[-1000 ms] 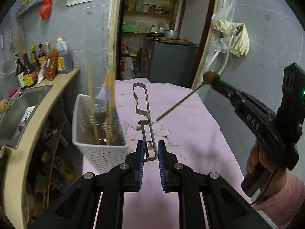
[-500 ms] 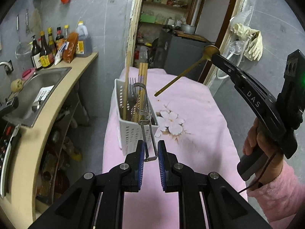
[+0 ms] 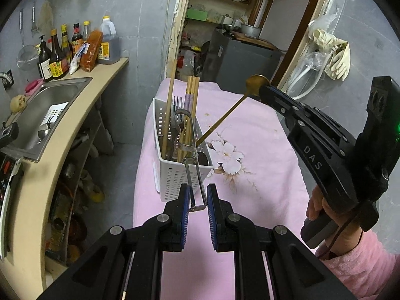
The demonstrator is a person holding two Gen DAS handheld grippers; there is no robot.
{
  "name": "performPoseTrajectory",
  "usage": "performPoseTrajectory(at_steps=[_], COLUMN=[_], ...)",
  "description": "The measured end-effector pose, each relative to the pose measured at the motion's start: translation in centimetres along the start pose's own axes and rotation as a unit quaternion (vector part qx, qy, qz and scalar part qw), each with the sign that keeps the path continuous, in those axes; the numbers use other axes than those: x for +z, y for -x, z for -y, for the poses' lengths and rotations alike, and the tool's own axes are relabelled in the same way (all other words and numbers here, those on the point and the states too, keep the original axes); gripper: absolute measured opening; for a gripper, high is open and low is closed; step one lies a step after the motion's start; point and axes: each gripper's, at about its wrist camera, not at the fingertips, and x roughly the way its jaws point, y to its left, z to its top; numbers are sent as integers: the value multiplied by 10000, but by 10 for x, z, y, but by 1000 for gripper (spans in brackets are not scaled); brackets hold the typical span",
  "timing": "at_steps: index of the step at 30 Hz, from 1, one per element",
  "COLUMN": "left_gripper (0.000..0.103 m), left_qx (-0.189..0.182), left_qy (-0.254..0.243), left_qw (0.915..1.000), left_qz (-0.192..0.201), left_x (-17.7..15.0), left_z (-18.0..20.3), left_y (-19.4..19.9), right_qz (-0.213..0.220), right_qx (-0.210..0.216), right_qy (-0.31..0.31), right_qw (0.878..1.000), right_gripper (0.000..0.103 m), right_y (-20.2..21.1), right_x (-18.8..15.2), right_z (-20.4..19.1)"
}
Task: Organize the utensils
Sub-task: 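Lift the tongs and gold spoon and carry them over the white holder, then lower the tongs and gold spoon into the white holder and open both tools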
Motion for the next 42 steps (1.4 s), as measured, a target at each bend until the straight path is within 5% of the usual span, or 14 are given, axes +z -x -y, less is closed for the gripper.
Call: performPoseTrajectory(at_steps=[17, 38, 42], left_gripper=[14, 15, 21], left_qx=[-45, 27, 42], left_qy=[261, 445, 366], left_qw=[9996, 9931, 9900], left_qz=[27, 1088, 1358], left_x=[16, 28, 29], left_z=[-3, -21, -22], left_y=[-4, -1, 6], right_qz=[-297, -281, -168], right_qx=[150, 208, 71], right_qy=[93, -130, -273], right_qw=[9994, 9993, 9995], right_gripper=[2, 4, 20], right_y=[-20, -19, -9], right_x=[-6, -6, -4], right_z=[-9, -9, -5])
